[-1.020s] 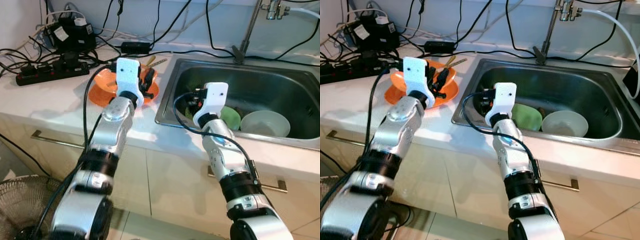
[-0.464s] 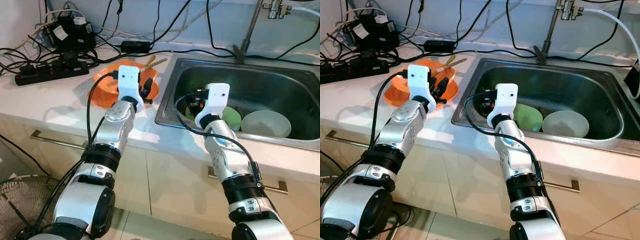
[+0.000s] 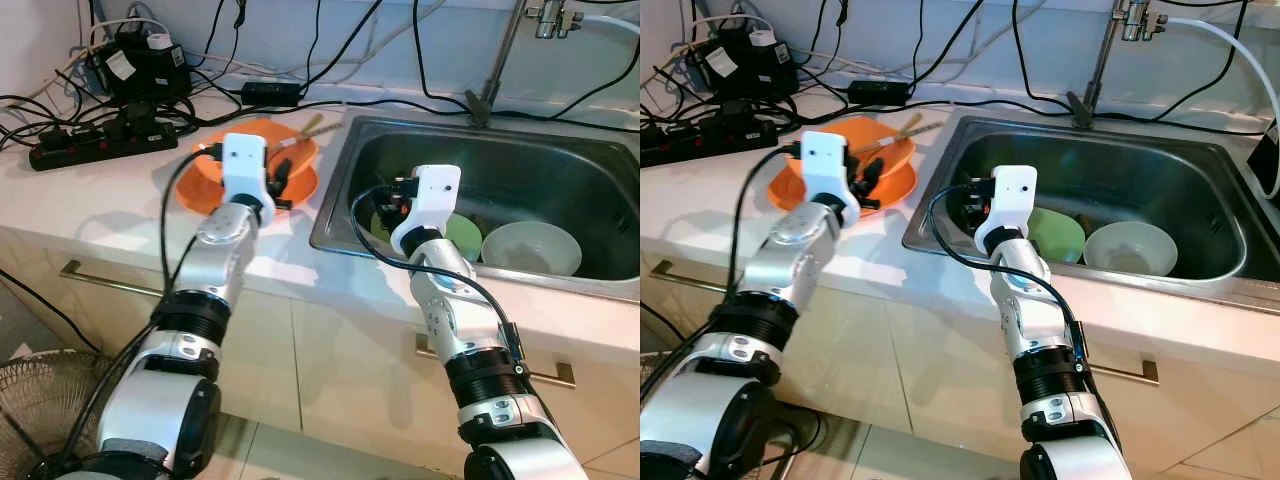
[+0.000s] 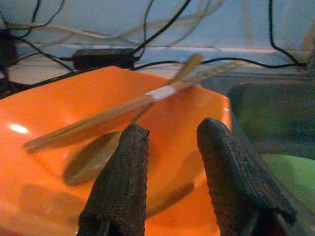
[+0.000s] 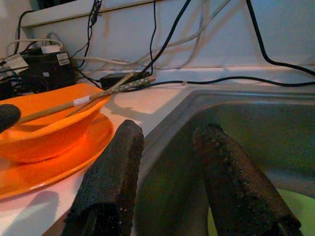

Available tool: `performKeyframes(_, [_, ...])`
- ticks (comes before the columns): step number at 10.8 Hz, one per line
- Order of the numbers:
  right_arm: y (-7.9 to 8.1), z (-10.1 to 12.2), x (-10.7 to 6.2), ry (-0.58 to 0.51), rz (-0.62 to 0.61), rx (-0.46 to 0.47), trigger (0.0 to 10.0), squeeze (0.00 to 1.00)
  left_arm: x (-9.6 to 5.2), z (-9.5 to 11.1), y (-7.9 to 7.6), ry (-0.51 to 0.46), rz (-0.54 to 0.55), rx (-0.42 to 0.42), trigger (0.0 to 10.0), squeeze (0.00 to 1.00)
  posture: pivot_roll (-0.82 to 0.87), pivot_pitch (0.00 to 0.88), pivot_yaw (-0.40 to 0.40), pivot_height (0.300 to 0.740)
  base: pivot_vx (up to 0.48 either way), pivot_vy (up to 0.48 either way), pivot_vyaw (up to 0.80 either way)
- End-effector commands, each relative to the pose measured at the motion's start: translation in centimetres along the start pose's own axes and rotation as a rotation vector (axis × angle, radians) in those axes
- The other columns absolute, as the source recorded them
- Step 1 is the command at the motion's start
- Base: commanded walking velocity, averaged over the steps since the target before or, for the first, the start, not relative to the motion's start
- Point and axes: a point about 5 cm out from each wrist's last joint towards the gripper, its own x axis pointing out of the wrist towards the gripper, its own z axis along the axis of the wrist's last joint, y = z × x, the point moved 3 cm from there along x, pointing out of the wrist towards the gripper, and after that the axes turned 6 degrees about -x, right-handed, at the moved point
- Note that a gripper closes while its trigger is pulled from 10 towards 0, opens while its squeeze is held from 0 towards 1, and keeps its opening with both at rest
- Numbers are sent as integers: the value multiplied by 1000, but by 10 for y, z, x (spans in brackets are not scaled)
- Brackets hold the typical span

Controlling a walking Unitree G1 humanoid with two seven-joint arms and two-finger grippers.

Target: Kitchen organization

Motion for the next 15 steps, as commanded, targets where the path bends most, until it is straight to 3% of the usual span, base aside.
performKeyframes(1, [-1, 3, 1, -1, -2, 3, 10000, 0, -3, 0, 9, 8, 33, 2, 10000, 0, 156, 26, -4, 740, 0, 0, 0])
performKeyframes(10, [-6, 1, 3, 9, -13, -5, 10000, 0, -22, 14, 50, 12, 133, 87, 10000, 0, 171, 18, -7, 740, 0, 0, 0])
performKeyframes(11, [-6, 1, 3, 8, -14, -4, 10000, 0, -22, 34, 20, -88, -16, 81, 10000, 0, 171, 18, -7, 740, 0, 0, 0])
performKeyframes(13, [-6, 1, 3, 9, -14, -3, 10000, 0, -22, 38, -9, -107, -118, 67, 10000, 0, 171, 15, -7, 740, 0, 0, 0])
performKeyframes(15, [-7, 0, 3, 9, -15, -4, 10000, 0, -22, 29, -18, -79, -146, 41, 10000, 0, 166, 10, -4, 740, 0, 0, 0])
